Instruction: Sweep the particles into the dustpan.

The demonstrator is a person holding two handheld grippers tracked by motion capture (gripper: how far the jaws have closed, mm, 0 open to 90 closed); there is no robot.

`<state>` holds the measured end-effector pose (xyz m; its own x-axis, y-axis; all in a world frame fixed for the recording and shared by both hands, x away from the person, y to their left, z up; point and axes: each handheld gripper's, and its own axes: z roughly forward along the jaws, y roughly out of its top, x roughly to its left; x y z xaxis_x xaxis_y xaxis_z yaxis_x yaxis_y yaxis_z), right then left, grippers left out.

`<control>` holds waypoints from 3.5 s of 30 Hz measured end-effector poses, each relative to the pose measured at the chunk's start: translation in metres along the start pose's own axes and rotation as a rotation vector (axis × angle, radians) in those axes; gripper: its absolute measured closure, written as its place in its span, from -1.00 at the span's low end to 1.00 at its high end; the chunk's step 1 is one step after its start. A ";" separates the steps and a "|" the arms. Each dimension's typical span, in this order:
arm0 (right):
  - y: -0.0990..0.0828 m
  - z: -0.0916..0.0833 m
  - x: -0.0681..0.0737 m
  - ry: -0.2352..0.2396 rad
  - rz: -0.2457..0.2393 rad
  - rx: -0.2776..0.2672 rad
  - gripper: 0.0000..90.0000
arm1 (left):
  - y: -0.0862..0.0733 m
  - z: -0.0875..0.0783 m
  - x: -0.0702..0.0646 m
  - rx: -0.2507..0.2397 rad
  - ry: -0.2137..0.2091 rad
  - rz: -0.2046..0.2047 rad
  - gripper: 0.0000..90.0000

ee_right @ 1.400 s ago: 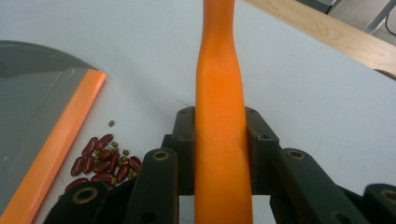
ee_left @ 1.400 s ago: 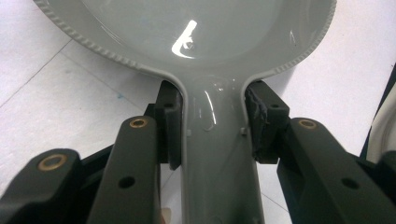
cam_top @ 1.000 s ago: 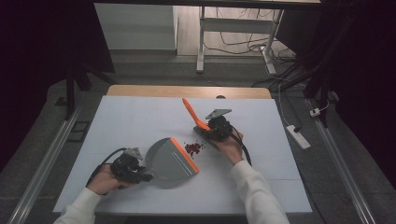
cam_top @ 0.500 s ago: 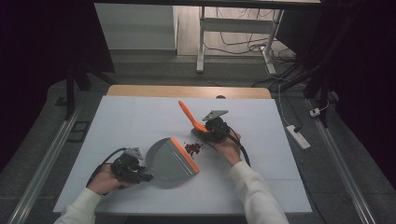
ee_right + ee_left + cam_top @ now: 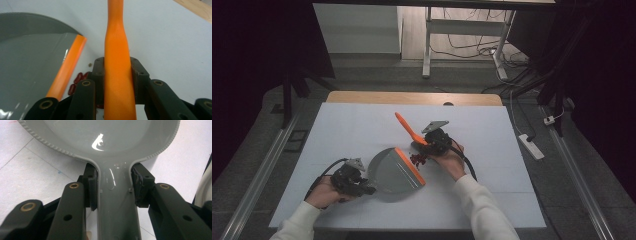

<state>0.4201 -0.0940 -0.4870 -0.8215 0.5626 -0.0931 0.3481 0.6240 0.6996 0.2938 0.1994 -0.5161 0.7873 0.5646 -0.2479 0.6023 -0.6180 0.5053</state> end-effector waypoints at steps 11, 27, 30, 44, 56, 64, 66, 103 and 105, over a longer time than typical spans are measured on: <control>0.007 0.006 0.018 0.031 0.001 0.005 0.55 | 0.000 0.000 0.000 0.003 0.001 0.002 0.38; 0.016 0.009 0.042 0.116 0.001 -0.024 0.56 | 0.000 0.001 0.000 0.006 0.003 0.004 0.38; 0.020 0.008 0.051 0.157 -0.027 -0.033 0.56 | 0.000 0.001 0.000 0.005 0.004 0.005 0.38; 0.021 -0.019 0.029 0.071 0.021 -0.108 0.56 | -0.001 0.002 0.000 0.004 0.005 0.003 0.38; -0.010 -0.032 0.016 0.055 0.103 -0.049 0.55 | -0.001 0.002 0.000 0.005 0.007 0.003 0.38; -0.024 -0.039 0.019 -0.020 0.109 -0.006 0.55 | -0.001 0.002 -0.001 0.005 0.005 0.006 0.38; -0.025 -0.038 0.020 -0.016 0.109 0.001 0.55 | -0.001 0.001 -0.001 0.006 0.003 0.004 0.38; -0.007 -0.045 0.052 0.079 0.096 -0.118 0.55 | -0.001 0.002 -0.010 0.026 0.001 0.016 0.38; -0.010 -0.050 0.042 0.058 0.121 -0.122 0.56 | -0.001 0.003 -0.010 0.026 0.002 0.016 0.38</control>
<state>0.3595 -0.1035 -0.4629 -0.8027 0.5953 0.0357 0.3917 0.4811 0.7843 0.2856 0.1934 -0.5166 0.7967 0.5556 -0.2378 0.5927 -0.6414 0.4872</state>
